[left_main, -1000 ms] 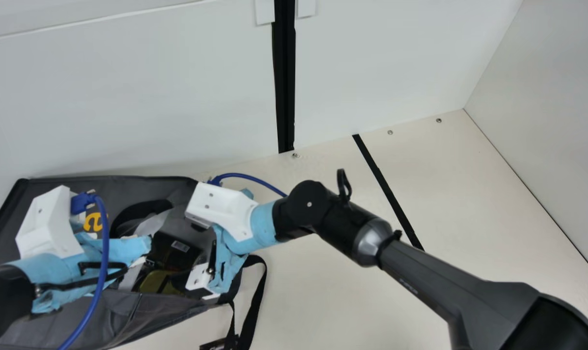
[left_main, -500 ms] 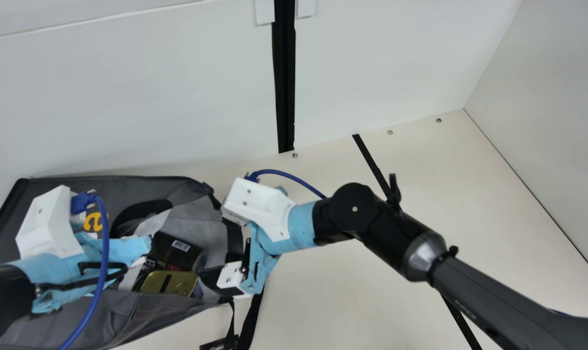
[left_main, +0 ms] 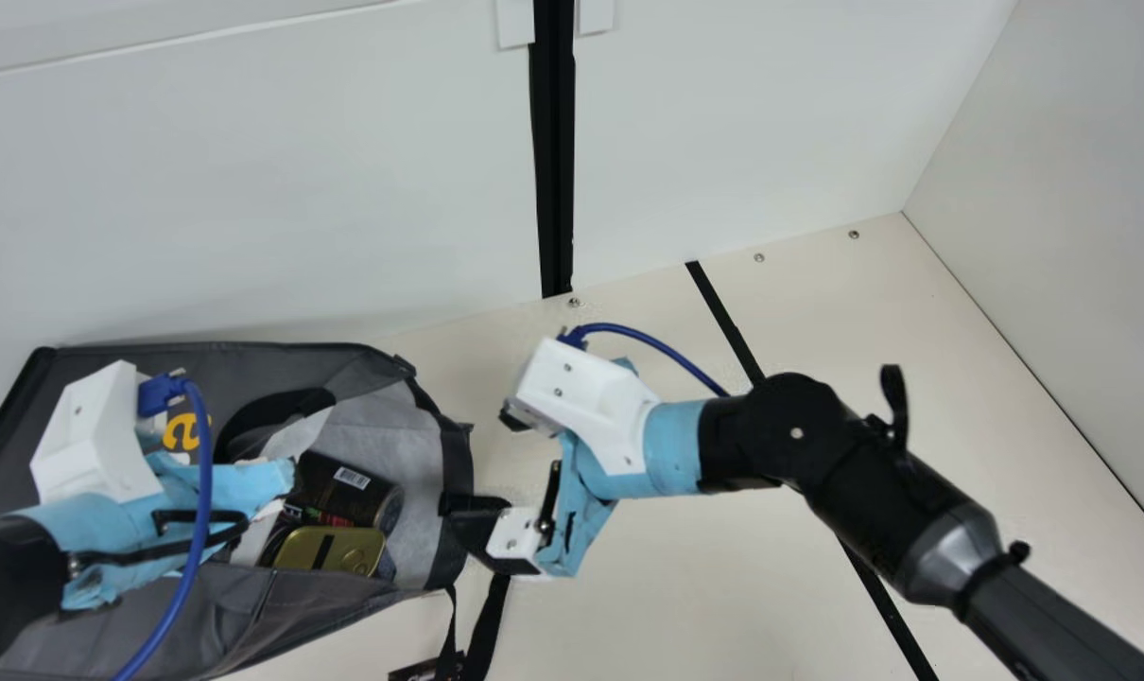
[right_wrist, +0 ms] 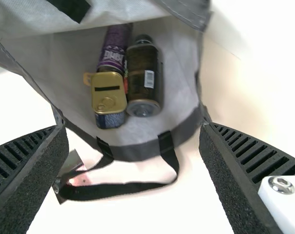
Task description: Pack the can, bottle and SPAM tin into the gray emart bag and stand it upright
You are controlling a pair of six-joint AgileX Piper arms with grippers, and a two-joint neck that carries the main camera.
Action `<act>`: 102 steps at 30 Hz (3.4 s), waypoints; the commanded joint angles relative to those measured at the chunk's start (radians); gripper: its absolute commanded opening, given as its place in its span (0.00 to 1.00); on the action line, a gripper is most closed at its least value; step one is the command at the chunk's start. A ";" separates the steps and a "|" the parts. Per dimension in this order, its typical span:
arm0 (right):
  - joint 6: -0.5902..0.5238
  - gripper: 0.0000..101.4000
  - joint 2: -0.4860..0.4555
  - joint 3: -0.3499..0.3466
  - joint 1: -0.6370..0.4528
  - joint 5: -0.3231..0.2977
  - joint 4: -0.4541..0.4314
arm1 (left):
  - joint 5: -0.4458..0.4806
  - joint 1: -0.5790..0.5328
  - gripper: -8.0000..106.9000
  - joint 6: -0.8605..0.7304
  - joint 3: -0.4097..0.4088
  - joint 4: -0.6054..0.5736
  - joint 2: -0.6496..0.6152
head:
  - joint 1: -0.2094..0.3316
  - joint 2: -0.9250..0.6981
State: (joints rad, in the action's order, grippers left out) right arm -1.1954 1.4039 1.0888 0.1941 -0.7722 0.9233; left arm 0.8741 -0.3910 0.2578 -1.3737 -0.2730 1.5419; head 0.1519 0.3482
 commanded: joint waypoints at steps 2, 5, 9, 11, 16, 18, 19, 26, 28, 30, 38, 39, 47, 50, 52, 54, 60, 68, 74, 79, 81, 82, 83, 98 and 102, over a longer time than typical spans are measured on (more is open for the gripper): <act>0.016 0.94 -0.041 -0.019 -0.022 -0.002 -0.015 | 0.000 0.000 0.00 0.000 0.000 0.000 0.000 | 0.023 0.001; 0.037 0.94 -0.079 -0.037 -0.047 -0.006 -0.033 | 0.000 0.000 0.00 0.000 0.000 0.000 0.000 | 0.023 0.001; 0.074 0.94 -0.129 -0.056 -0.075 -0.007 -0.071 | 0.000 0.000 0.00 0.000 0.000 0.000 0.000 | 0.023 0.001; 0.093 0.94 -0.154 -0.064 -0.087 -0.007 -0.094 | 0.000 0.000 0.00 0.000 0.000 0.000 0.000 | 0.023 0.001; 0.140 0.94 -0.215 -0.086 -0.120 -0.008 -0.154 | 0.000 0.000 0.00 0.000 0.000 0.000 0.000 | 0.023 0.001; 0.158 0.94 -0.237 -0.095 -0.138 -0.010 -0.181 | 0.000 0.000 0.00 0.000 0.000 0.000 0.000 | 0.023 0.001; 0.167 0.94 -0.248 -0.100 -0.149 -0.010 -0.195 | 0.000 0.000 0.00 0.000 0.000 0.000 0.000 | 0.023 0.001; 0.215 0.94 -0.311 -0.120 -0.241 -0.017 -0.267 | 0.000 0.000 0.00 0.000 0.000 0.000 0.000 | 0.023 0.001; 0.231 0.94 -0.324 -0.121 -0.272 -0.019 -0.285 | 0.000 0.000 0.00 0.000 0.000 0.000 0.000 | 0.023 0.001; 0.247 0.94 -0.335 -0.120 -0.304 -0.022 -0.303 | 0.000 0.000 0.00 0.000 0.000 0.000 0.000 | 0.023 0.001; 0.344 0.94 -0.375 -0.098 -0.427 -0.035 -0.395 | 0.000 0.000 0.00 0.000 0.000 0.000 0.000 | 0.023 0.001; 0.361 0.94 -0.380 -0.094 -0.439 -0.036 -0.411 | 0.000 0.000 0.00 0.000 0.000 0.000 0.000 | 0.023 0.001; 0.517 0.94 -0.417 -0.053 -0.509 -0.043 -0.550 | 0.000 0.000 0.00 0.000 0.000 0.000 0.000 | 0.023 0.001; 0.579 0.94 -0.430 -0.035 -0.525 -0.051 -0.607 | 0.000 0.000 0.00 0.000 0.000 0.000 0.000 | 0.023 0.001; 0.622 0.94 -0.439 -0.019 -0.533 -0.062 -0.646 | 0.000 0.000 0.00 0.000 0.000 0.000 0.000 | 0.023 0.001; 0.666 0.94 -0.447 -0.002 -0.539 -0.075 -0.687 | 0.000 0.000 0.00 0.000 0.000 0.000 0.000 | 0.023 0.001; 0.792 0.94 -0.461 0.058 -0.552 -0.122 -0.803 | 0.000 0.000 0.00 0.000 0.000 0.000 0.000 | 0.023 0.001; 0.928 0.94 -0.465 0.152 -0.553 -0.205 -0.936 | 0.000 0.000 0.00 0.000 0.000 0.000 0.000 | 0.023 0.001; 1.002 0.94 -0.464 0.228 -0.552 -0.280 -1.010 | 0.000 0.000 0.00 0.000 0.000 0.000 0.000 | 0.023 0.001; 1.039 0.94 -0.459 0.298 -0.551 -0.349 -1.051 | 0.000 0.000 0.00 0.000 0.000 0.000 0.000 | 0.023 0.001; 1.047 0.94 -0.457 0.325 -0.553 -0.376 -1.062 | 0.000 0.000 0.00 0.000 0.000 0.000 0.000 | 0.023 0.001; 1.050 0.94 -0.456 0.340 -0.555 -0.389 -1.067 | 0.000 0.000 0.00 0.000 0.000 0.000 0.000 | 0.023 0.001; 1.053 0.94 -0.455 0.353 -0.556 -0.402 -1.071 | 0.000 0.000 0.00 0.000 0.000 0.000 0.000 | 0.023 0.001; 1.028 0.94 -0.471 0.426 -0.650 -0.448 -1.036 | 0.000 0.000 0.00 0.000 0.000 0.000 0.000 | 0.023 0.001; 1.018 0.94 -0.476 0.428 -0.684 -0.448 -1.003 | 0.000 0.000 0.00 0.000 0.000 0.000 0.000 | 0.023 0.001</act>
State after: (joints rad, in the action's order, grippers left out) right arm -0.1754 0.9272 1.5164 -0.4828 -1.2222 -0.0887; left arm 0.8741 -0.3910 0.2578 -1.3737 -0.2730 1.5419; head 0.1519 0.3467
